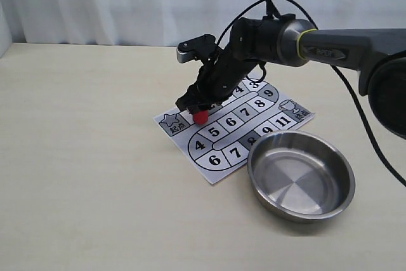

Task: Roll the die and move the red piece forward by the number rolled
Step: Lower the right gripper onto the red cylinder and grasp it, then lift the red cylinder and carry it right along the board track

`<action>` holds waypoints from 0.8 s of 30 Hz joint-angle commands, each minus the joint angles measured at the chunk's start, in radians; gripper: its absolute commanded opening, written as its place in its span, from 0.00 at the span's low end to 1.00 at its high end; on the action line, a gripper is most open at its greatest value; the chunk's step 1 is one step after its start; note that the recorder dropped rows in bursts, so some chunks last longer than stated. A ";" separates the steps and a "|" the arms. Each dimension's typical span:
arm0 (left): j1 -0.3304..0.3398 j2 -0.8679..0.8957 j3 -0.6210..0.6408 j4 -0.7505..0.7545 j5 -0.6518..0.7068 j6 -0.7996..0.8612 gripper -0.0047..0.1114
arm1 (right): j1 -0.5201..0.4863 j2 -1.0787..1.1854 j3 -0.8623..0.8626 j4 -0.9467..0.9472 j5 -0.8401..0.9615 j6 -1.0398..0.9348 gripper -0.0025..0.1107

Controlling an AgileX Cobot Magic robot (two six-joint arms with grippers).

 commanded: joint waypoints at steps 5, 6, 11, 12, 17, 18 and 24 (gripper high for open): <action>0.000 0.000 0.002 -0.004 -0.013 -0.004 0.04 | -0.001 0.026 -0.002 -0.004 0.005 0.001 0.06; 0.000 0.000 0.002 -0.004 -0.013 -0.004 0.04 | -0.001 0.021 -0.002 -0.004 0.005 0.001 0.06; 0.000 0.000 0.002 -0.004 -0.013 -0.004 0.04 | -0.004 0.006 -0.002 -0.028 0.009 0.001 0.06; 0.000 0.000 0.002 -0.004 -0.013 -0.004 0.04 | -0.007 0.002 -0.002 -0.042 0.009 0.009 0.06; 0.000 0.000 0.002 -0.004 -0.013 -0.004 0.04 | -0.032 -0.013 -0.002 -0.113 0.009 0.090 0.06; 0.000 0.000 0.002 -0.004 -0.013 -0.004 0.04 | -0.040 -0.015 -0.002 -0.113 0.009 0.090 0.06; 0.000 0.000 0.002 -0.004 -0.013 -0.004 0.04 | -0.065 -0.019 -0.002 -0.113 -0.018 0.090 0.06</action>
